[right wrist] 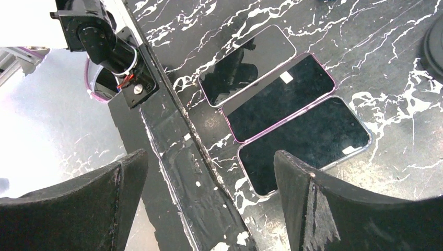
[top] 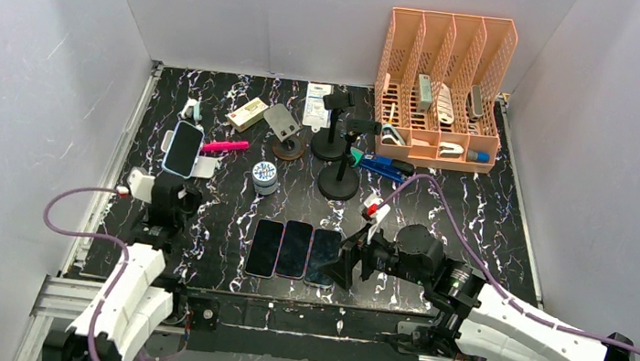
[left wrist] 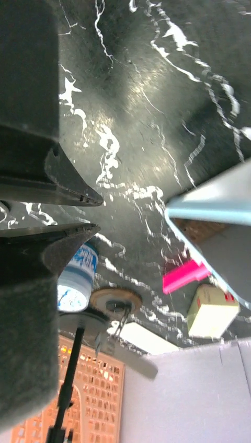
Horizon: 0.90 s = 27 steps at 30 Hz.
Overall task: Remove the phone from the phone stand
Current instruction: Adjust the phone stand with the phone at the center of the board, then remove the phone from the phone stand.
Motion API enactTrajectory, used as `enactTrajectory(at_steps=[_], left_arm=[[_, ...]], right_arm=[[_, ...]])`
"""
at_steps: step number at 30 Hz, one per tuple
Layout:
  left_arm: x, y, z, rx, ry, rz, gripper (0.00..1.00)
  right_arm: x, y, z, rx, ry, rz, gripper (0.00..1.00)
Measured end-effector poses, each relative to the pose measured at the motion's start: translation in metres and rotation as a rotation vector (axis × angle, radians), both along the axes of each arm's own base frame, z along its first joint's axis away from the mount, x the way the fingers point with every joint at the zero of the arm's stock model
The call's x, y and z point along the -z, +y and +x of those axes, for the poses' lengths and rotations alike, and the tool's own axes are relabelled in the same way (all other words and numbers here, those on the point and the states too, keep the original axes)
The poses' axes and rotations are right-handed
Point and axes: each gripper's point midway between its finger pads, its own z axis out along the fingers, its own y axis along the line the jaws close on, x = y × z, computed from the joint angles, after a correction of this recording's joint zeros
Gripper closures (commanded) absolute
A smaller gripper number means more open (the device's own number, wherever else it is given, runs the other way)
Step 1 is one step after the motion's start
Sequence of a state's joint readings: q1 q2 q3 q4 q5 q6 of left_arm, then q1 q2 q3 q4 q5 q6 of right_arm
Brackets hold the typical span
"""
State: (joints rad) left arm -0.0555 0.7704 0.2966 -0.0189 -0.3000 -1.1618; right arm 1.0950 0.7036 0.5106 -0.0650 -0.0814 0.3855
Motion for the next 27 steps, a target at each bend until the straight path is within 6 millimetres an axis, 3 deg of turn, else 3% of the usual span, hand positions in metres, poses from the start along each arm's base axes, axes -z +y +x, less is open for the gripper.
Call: enactTrajectory(at_steps=[3,6,8,10,16,22,27], left_arm=[[-0.043,0.003,-0.002,0.042,-0.007,0.082,0.71],[-0.083,0.006,-0.002,0.077,-0.017,0.162,0.39],[-0.101,0.009,-0.002,0.091,-0.009,0.215,0.26],[-0.110,0.015,-0.002,0.095,0.021,0.268,0.21],[-0.112,0.036,0.010,0.102,0.154,0.377,0.19],[-0.085,0.060,0.015,0.095,0.269,0.332,0.20],[-0.074,0.062,0.015,0.105,0.271,0.293,0.20]], right_arm=[[0.002,-0.003,-0.001,0.001,0.005,-0.010,0.03],[0.001,-0.004,-0.002,0.002,0.004,-0.008,0.03],[0.001,-0.004,-0.002,0.001,0.005,-0.008,0.03],[0.002,-0.004,-0.002,0.000,0.008,-0.010,0.03],[0.003,-0.003,-0.005,-0.015,0.018,-0.018,0.03],[-0.002,0.000,-0.007,-0.033,0.020,-0.011,0.03],[-0.005,-0.001,-0.008,-0.035,0.015,-0.004,0.03]])
